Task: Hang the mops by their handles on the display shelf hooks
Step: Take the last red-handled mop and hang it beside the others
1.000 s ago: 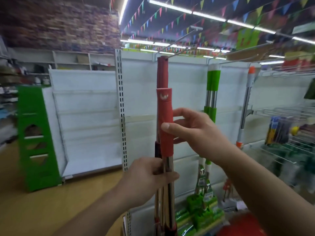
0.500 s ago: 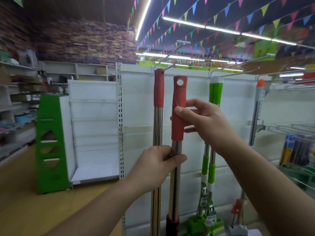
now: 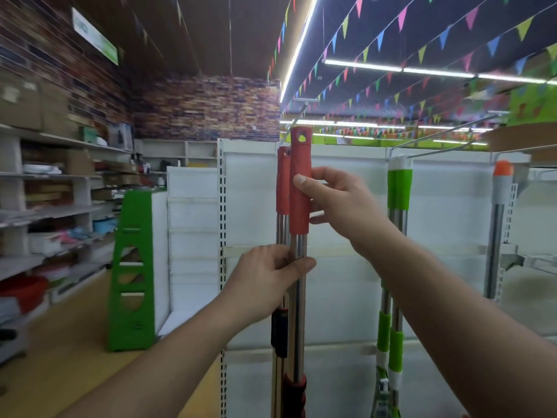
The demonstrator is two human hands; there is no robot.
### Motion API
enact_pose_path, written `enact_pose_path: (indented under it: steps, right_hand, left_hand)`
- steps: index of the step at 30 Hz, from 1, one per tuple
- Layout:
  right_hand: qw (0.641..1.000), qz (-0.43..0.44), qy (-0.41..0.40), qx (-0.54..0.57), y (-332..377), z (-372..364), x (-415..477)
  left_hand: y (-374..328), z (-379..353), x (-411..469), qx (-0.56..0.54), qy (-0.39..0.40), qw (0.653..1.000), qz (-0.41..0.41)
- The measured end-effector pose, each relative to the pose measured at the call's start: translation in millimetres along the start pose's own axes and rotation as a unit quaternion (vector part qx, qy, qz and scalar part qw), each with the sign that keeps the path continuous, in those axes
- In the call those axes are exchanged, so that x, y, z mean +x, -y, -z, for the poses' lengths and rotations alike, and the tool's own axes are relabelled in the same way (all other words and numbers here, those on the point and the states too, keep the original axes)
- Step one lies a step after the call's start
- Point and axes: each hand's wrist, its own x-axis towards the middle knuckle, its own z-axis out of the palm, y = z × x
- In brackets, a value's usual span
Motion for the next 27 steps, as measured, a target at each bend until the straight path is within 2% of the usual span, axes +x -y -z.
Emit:
enact_pose_path:
  steps: [13,21,27]
  right_hand:
    - [1.0,0.018,-0.006,0.0,-12.5,-0.7,36.9]
    - [1.0,-0.021,0.013,-0.019,-37.8,-10.2,56.9]
    - [0.999,-0.052,-0.003,-0.001,-51.4,-20.3,73.2]
  left_hand:
    - [10.6,-4.9,37.2,-0.002,-0.038,0.999,0.007]
    - [39.1,-14.5,57.5,0.021,-0.042,0.999,0.014]
    - [52.3,-17.4,76.5,0.047,-0.061,0.997,0.025]
